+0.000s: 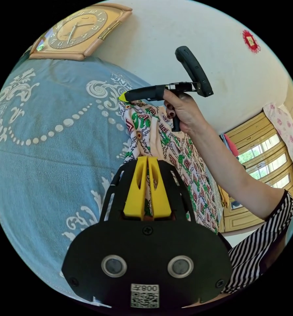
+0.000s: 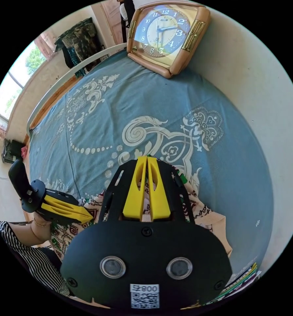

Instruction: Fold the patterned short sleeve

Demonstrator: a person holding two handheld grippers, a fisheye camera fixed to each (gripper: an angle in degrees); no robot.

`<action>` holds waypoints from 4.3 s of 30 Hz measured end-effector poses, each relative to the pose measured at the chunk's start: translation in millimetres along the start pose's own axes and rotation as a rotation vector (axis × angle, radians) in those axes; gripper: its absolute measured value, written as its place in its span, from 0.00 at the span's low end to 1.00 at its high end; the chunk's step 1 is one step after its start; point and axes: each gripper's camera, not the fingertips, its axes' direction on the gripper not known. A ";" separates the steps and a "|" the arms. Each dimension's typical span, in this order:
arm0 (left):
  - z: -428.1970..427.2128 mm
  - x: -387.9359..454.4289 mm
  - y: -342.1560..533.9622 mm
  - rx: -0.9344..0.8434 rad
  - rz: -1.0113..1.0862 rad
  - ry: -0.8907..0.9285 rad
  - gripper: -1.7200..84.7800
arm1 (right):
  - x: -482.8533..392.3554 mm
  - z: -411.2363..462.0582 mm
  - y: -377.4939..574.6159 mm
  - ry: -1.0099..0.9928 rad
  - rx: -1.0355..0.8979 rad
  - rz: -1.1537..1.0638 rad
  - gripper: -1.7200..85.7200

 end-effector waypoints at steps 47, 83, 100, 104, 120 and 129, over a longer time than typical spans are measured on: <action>-19.5 -15.2 -0.1 0.010 -0.027 -0.025 0.02 | 18.0 -189.4 120.2 -0.228 0.078 0.065 0.02; -57.2 -15.8 43.4 0.254 -0.089 0.056 0.02 | 238.3 -476.8 477.1 -0.017 0.105 0.651 0.02; -73.1 -50.7 78.9 0.448 -0.275 0.237 0.02 | 257.1 -552.4 577.3 -0.207 0.219 0.801 0.02; -59.5 -40.2 71.4 0.397 -0.268 0.250 0.02 | 257.7 -567.8 606.9 -0.253 0.266 0.853 0.02; 49.5 124.8 106.0 -0.292 0.183 0.183 0.02 | 63.2 -617.2 726.2 -0.179 0.114 0.573 0.02; 3.0 155.2 161.8 -0.241 0.209 0.067 0.03 | 16.5 -662.7 781.8 -0.211 0.191 0.597 0.02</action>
